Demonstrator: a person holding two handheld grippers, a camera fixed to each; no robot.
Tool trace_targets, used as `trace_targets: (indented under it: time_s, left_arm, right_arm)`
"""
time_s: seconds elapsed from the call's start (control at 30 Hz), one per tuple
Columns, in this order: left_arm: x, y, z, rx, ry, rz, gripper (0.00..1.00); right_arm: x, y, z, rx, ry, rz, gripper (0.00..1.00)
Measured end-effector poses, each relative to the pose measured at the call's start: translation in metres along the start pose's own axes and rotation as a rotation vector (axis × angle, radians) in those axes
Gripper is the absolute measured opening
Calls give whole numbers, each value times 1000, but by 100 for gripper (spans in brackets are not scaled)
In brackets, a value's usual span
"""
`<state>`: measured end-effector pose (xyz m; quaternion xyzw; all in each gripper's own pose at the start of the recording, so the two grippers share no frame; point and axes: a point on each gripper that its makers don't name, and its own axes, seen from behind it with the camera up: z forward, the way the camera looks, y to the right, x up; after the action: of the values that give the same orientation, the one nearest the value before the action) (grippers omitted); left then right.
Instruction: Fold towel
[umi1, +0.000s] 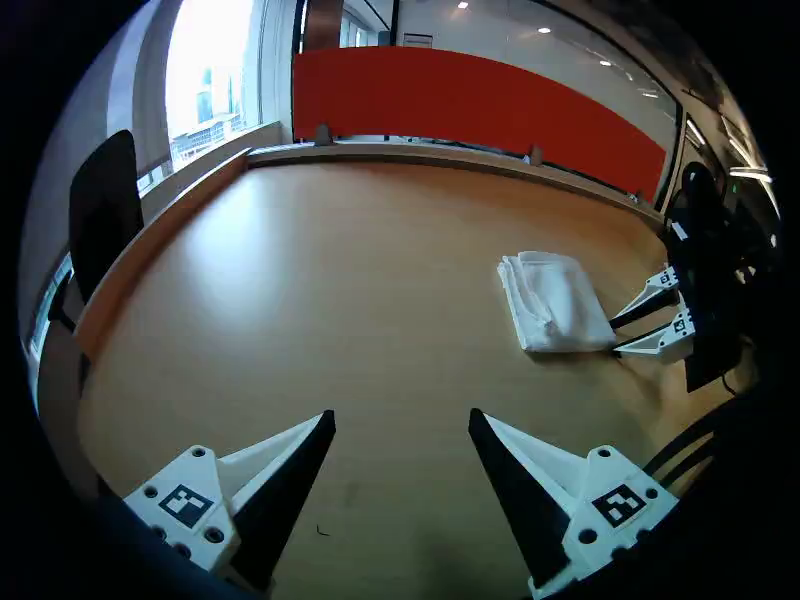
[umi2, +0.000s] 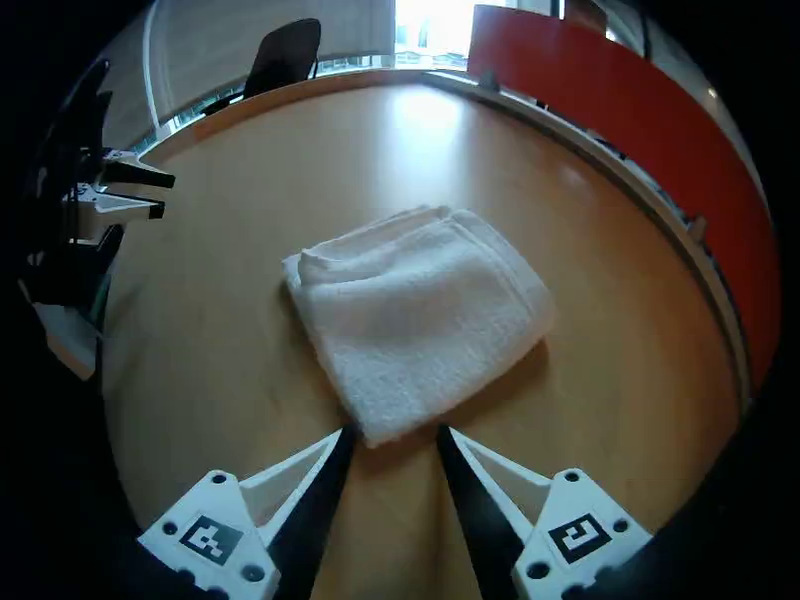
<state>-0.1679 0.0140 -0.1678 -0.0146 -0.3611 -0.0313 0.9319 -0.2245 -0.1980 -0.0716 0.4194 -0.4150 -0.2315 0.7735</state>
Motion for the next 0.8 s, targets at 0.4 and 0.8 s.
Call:
trace_targets:
  time_s: [0.4, 0.8]
  left_arm:
    - [-1, 2, -2, -3, -1, -1, 99]
    - [-1, 3, -1, -5, 2, -1, 99]
  right_arm:
    - [-3, -3, 0, -3, 18, 63, 20]
    - [4, -3, -3, 7, 39, 72, 4]
